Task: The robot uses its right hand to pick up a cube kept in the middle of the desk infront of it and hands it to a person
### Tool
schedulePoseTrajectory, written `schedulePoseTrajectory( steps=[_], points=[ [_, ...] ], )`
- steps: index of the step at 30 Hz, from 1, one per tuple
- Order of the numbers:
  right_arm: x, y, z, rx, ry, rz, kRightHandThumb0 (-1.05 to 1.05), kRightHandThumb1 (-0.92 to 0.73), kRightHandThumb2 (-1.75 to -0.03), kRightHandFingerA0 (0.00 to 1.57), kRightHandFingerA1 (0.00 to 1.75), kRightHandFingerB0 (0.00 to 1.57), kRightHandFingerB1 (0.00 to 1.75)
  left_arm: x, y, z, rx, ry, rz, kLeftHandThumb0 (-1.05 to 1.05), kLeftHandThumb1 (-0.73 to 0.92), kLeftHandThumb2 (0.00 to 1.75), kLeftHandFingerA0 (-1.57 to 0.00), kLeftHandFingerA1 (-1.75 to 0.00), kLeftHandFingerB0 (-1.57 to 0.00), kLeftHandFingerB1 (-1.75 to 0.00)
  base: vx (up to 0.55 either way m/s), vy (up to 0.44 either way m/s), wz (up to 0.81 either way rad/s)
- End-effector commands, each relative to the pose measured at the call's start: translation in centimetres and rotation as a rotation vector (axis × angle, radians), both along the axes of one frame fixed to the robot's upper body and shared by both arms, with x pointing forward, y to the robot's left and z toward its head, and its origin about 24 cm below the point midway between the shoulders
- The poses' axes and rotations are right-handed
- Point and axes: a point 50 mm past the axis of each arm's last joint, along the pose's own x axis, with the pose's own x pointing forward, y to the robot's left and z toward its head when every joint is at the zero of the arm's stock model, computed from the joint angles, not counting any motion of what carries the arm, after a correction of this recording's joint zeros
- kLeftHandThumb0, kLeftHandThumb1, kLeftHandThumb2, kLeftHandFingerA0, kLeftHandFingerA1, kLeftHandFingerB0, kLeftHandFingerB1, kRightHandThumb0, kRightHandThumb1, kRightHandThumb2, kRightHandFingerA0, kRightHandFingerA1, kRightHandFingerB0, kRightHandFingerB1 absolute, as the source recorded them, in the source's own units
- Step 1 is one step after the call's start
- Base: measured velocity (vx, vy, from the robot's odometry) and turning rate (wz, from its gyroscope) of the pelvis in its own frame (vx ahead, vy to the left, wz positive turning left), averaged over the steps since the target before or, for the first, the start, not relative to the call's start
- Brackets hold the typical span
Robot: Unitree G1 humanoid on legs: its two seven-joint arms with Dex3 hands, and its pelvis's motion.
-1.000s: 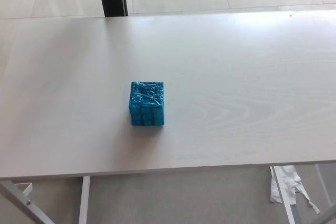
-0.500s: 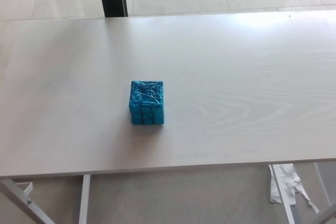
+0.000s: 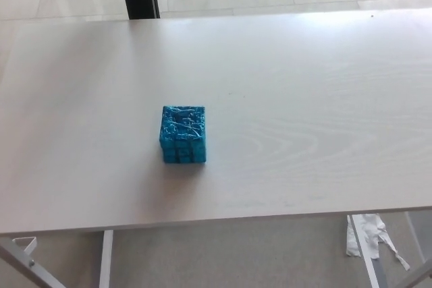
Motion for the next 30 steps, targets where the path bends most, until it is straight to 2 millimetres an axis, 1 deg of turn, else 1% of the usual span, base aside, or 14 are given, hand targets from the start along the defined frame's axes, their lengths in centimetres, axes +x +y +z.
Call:
schedulePoseTrajectory(
  steps=[1,2,7,8,10,11,15,16,22,23,25,27,29,30],
  points=[
    [2.3,-0.4,6.3,-0.132,-0.192,-0.017,-1.05,-0.55,-0.62,0.78,0.91,0.35,0.47,-0.4,1.0,0.9,0.016,-0.033,0.128,-0.78,0.79,0.64,-0.42,-0.73,-0.23,-0.49,0.0,0.0,0.0],
    [4.9,0.8,10.0,-0.124,-0.329,0.058,-1.05,-0.46,-0.57,0.69,0.56,0.45,0.58,-0.1,1.0,0.9,0.001,-0.057,0.148,-0.76,0.78,0.63,-0.41,-0.73,-0.21,-0.48,0.0,0.0,0.0],
    [8.3,5.2,14.7,-0.199,-0.477,0.28,-0.85,-0.37,-0.79,0.59,0.54,0.34,0.5,0.2,0.8,0.7,-0.009,-0.048,0.127,-0.78,0.82,0.64,-0.38,-0.76,-0.19,-0.51,0.0,0.0,0.0],
    [9.5,7.5,16.4,-0.202,-0.532,0.407,-0.85,-0.49,-0.56,1.18,0.99,0.36,0.4,0.5,0.7,0.3,-0.033,-0.033,0.11,-0.78,0.82,0.64,-0.38,-0.76,-0.19,-0.51,0.0,0.0,0.0],
    [9.8,8.4,17.0,-0.213,-0.544,0.445,-0.85,-0.49,-0.56,1.18,0.99,0.36,0.4,0.5,0.7,0.4,-0.032,-0.033,0.11,-0.78,0.82,0.64,-0.38,-0.76,-0.19,-0.51,0.0,0.0,0.0],
    [11.0,11.4,18.5,-0.238,-0.584,0.535,-0.78,-0.51,-0.57,0.85,0.58,0.34,0.37,1.0,0.3,0.0,-0.035,-0.03,0.131,-0.79,0.77,0.63,-0.42,-0.73,-0.28,-0.51,0.0,0.0,0.0],
    [12.8,17.8,20.5,-0.309,-0.631,0.708,-0.73,-0.46,-0.82,0.22,0.52,0.17,0.4,1.4,-0.5,-0.8,-0.03,-0.032,0.068,-0.76,0.81,0.64,-0.38,-0.75,-0.24,-0.51,0.0,0.0,0.0],
    [13.7,20.5,20.8,-0.315,-0.643,0.784,-0.74,-0.58,-0.59,0.23,0.43,0.21,0.28,1.5,-0.8,-1.2,-0.034,-0.035,0.07,-0.75,0.79,0.64,-0.43,-0.77,-0.25,-0.51,0.0,0.0,0.0],
    [15.8,25.8,20.6,-0.399,-0.618,0.966,-0.76,-0.6,-0.59,0.26,0.49,0.22,0.31,1.5,-1.3,-1.8,-0.042,-0.019,0.06,-0.76,0.8,0.64,-0.45,-0.76,-0.28,-0.52,0.0,0.0,0.0],
    [16.0,26.8,20.6,-0.387,-0.616,1.008,-0.77,-0.47,-0.86,0.24,0.56,0.16,0.43,1.5,-1.3,-1.7,-0.048,-0.023,0.059,-0.75,0.79,0.63,-0.44,-0.75,-0.26,-0.5,0.0,0.0,0.0],
    [16.1,28.1,20.6,-0.466,-0.59,1.023,-0.78,-0.48,-0.87,0.22,0.55,0.12,0.42,1.4,-1.4,-1.8,-0.054,-0.025,0.052,-0.76,0.79,0.63,-0.43,-0.75,-0.26,-0.52,0.0,0.0,0.0],
    [16.7,30.5,20.7,-0.459,-0.573,1.086,-0.79,-0.59,-0.58,0.14,0.56,0.15,0.35,1.4,-1.5,-2.0,-0.045,-0.018,0.042,-0.79,0.79,0.64,-0.43,-0.76,-0.26,-0.52,0.0,0.0,0.0],
    [17.0,31.4,20.5,-0.479,-0.549,1.096,-0.77,-0.46,-0.83,0.13,0.6,0.1,0.45,1.4,-1.5,-2.1,-0.046,-0.018,0.049,-0.77,0.8,0.64,-0.43,-0.75,-0.27,-0.51,0.0,0.0,0.0],
    [17.7,32.6,19.9,-0.506,-0.508,1.127,-0.39,-0.26,-0.92,0.04,0.54,0.0,0.5,1.4,-1.6,-2.2,-0.048,-0.023,0.044,-0.79,0.81,0.64,-0.39,-0.76,-0.25,-0.52,0.0,0.0,0.0]
  ],
)
